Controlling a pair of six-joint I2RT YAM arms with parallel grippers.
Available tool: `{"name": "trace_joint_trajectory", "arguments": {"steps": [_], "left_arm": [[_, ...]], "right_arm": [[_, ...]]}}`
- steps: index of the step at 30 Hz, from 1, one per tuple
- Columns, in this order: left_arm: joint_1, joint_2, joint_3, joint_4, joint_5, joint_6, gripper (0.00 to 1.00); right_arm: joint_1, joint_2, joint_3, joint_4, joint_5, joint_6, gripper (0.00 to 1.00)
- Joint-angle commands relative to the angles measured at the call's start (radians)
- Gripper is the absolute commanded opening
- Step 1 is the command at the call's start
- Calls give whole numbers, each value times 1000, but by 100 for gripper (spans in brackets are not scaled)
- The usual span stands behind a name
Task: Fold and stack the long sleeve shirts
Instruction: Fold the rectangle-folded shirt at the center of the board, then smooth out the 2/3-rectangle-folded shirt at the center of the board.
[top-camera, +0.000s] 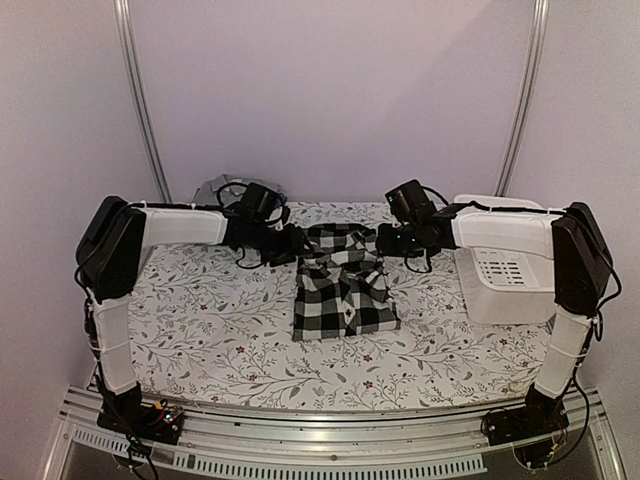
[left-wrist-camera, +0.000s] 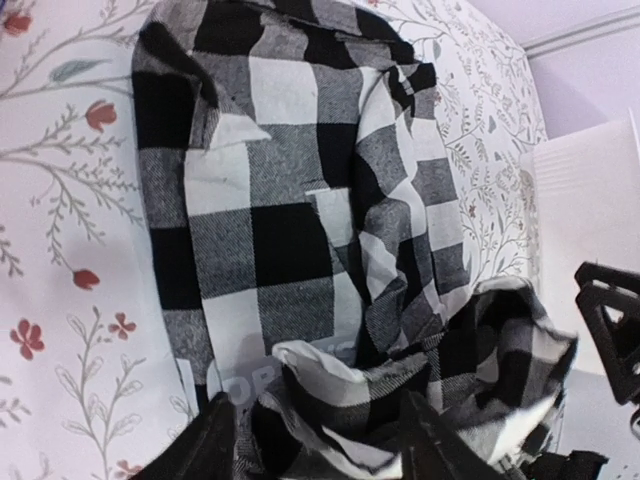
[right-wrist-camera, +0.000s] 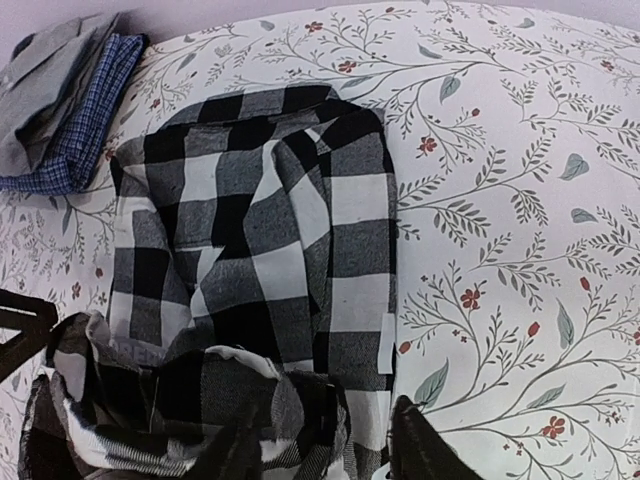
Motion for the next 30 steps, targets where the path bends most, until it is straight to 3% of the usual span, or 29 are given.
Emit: {"name": "trace_joint_trajectory", "arguments": {"steps": [1, 7, 13, 17, 20, 26, 30], "left_arm": [[13, -20, 27, -25, 25, 32, 65], [18, -194, -152, 14, -34, 43, 66], [-11, -350, -323, 62, 2, 36, 44], [-52, -337, -361, 123, 62, 8, 32], [-82, -284, -359, 184, 99, -22, 27], [-106, -172, -335, 257, 134, -61, 25], [-105, -137, -338, 268, 142, -76, 25]], "right_arm": [[-11, 10, 49, -60, 10, -54, 52], [23, -132, -75, -64, 21, -71, 55], [138, -248, -177, -49, -7, -46, 41], [185, -179, -130, -15, -61, -30, 26], [198, -65, -44, -20, -75, -31, 24], [187, 182, 134, -70, -54, -35, 39], [159, 277, 150, -89, -78, -2, 44]]}}
